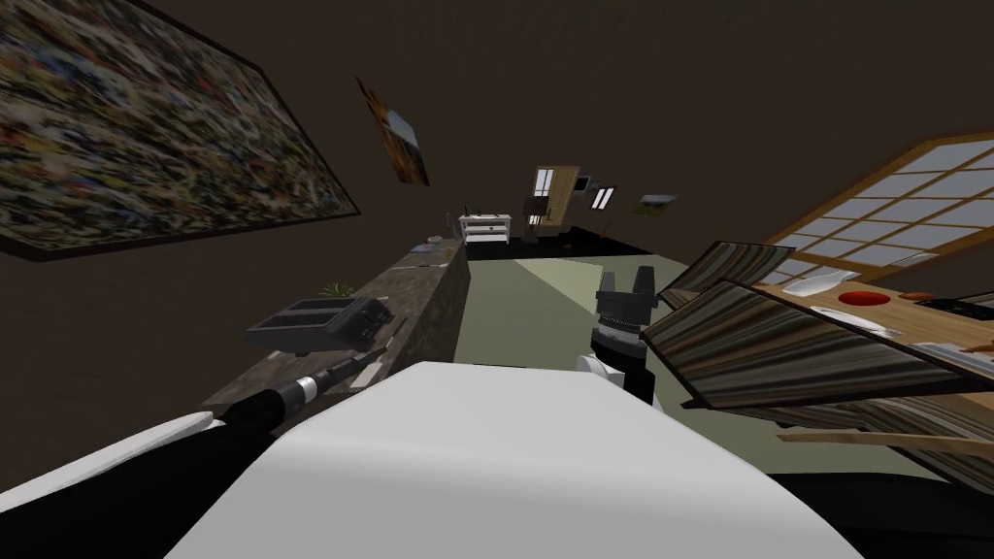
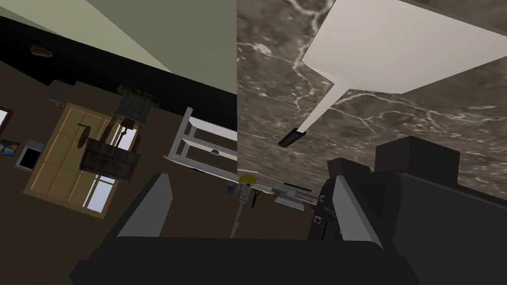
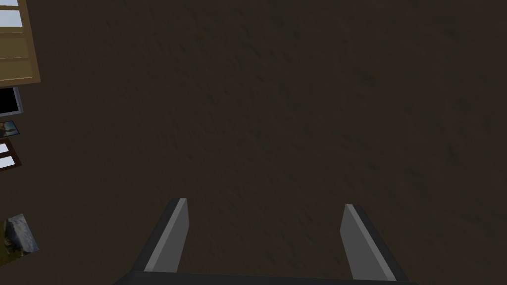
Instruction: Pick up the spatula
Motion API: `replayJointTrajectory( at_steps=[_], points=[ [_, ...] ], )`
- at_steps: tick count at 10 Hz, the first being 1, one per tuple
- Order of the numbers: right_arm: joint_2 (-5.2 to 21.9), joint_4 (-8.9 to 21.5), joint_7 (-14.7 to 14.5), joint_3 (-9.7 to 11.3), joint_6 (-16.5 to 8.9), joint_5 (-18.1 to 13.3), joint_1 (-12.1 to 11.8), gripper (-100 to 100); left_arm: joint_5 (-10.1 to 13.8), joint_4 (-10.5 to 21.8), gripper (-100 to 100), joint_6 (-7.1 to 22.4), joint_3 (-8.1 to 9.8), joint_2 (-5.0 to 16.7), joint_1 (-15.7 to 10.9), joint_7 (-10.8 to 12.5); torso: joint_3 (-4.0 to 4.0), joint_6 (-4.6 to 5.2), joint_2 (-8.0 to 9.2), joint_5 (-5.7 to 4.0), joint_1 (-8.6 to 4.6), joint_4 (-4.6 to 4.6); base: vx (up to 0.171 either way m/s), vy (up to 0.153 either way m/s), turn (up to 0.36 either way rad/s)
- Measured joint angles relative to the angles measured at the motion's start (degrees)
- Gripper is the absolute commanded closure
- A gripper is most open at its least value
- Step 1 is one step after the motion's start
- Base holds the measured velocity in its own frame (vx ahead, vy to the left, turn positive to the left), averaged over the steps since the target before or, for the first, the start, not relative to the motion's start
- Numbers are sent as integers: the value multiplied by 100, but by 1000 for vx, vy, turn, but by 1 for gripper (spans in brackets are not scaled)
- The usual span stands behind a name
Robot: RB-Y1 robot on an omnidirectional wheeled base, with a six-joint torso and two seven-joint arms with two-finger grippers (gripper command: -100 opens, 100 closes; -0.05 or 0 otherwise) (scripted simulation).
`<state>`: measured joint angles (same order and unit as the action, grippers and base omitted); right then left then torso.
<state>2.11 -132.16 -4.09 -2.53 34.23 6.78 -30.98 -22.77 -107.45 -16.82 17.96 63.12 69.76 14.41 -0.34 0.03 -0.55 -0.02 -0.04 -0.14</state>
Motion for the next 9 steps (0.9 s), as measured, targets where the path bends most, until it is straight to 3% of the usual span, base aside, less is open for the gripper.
replayJointTrajectory(
  at_steps=[3, 5, 7, 9],
  points=[
    [0, 0, 0, 0, 0, 0, 0, 0, -63, 174, -100, 84, -6, 387, 517, -101, 3, -1, 3, 1, 1, 2, 142, -19, -34],
    [0, 0, 0, 0, 0, 0, 0, 0, -94, 375, -100, 200, -162, 744, 719, -157, -3, 0, -6, 1, 1, -1, 131, -11, -24],
    [0, 0, 0, 0, 0, 0, 0, 0, -112, 427, -100, 200, -117, 870, 998, -218, 10, -1, 16, 1, 3, 4, 98, -16, -30],
    [0, 0, 0, 0, 0, 0, 0, 0, -129, 562, -100, 245, -169, 1137, 1269, -263, 7, -1, 11, 1, 2, 3, 129, -14, -33]
  ],
)
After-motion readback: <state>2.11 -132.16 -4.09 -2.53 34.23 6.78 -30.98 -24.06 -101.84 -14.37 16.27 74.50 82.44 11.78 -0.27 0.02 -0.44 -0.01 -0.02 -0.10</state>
